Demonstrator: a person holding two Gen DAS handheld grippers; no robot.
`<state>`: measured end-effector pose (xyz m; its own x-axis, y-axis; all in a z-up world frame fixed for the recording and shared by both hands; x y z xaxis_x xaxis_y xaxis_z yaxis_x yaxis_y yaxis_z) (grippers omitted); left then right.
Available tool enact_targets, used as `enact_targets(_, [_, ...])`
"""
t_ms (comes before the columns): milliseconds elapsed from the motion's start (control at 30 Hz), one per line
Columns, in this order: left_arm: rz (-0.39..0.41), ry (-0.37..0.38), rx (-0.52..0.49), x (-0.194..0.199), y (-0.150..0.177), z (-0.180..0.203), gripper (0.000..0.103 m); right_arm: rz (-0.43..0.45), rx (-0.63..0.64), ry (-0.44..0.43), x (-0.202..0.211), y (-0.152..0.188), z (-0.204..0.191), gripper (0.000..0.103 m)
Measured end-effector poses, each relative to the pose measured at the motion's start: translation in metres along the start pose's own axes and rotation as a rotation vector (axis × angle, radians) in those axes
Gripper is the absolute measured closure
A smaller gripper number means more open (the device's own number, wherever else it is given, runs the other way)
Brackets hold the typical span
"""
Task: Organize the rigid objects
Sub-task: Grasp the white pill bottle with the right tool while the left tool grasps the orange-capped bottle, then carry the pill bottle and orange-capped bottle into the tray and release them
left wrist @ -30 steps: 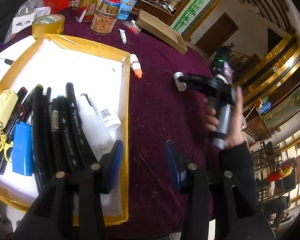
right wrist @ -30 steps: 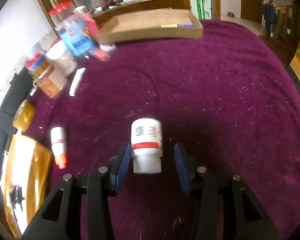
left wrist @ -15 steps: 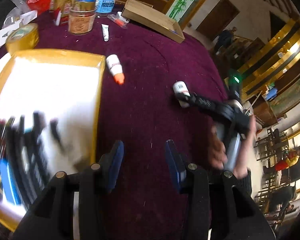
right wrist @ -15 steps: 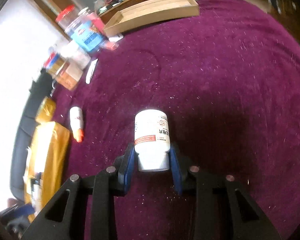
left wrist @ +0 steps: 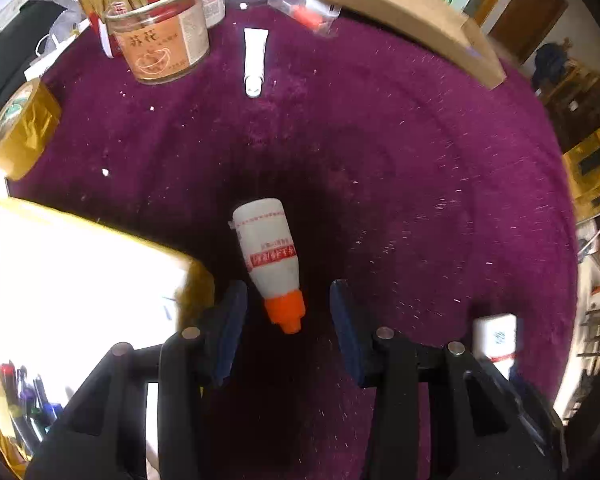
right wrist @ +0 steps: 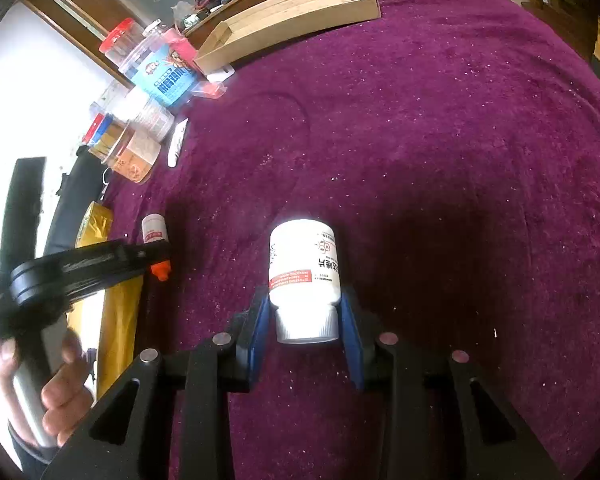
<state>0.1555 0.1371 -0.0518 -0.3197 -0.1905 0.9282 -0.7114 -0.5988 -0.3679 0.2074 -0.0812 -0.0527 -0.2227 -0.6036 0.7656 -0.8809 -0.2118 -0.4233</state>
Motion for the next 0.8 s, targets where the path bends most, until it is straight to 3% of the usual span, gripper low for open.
enact_targets(200, [0.023,-0.114,-0.059,-0.015,-0.011,0.014,0.062,0.006,0.031,0.030,-0.001,0.004,-0.005,0.073])
enact_targets(267, [0.024,-0.117,-0.056,-0.014,-0.010,0.012,0.067,0.008,0.030,0.030,-0.001,0.005,-0.005,0.073])
enact_targets(300, [0.026,-0.112,-0.063,-0.014,-0.010,0.012,0.077,0.008,0.030,0.030,-0.001,0.005,-0.004,0.073])
enact_targets(467, [0.046,-0.104,-0.140,-0.008,0.001,0.013,0.078,0.014,0.057,0.050,-0.003,0.005,-0.007,0.073])
enact_targets(567, [0.012,-0.025,-0.148,0.004,0.021,0.011,0.078,0.016,0.088,0.054,-0.005,0.006,-0.013,0.073])
enact_targets(800, [0.046,0.226,-0.101,0.084,0.079,-0.034,0.078,0.109,0.207,-0.136,0.018,0.014,-0.051,0.073])
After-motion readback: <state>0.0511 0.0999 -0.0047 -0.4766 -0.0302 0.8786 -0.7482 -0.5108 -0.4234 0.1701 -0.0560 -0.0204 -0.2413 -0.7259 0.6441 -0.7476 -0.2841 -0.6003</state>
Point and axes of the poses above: each gripper's, at about its wrist camera, not at the fingertips, and x roughly against the way its jaws point, z to its right, y to its underside, the point moved 2 cm from there along -x, roughly the way its jaws point, and after that the axes turned 5 degrees about z, right-handed, at the moved point
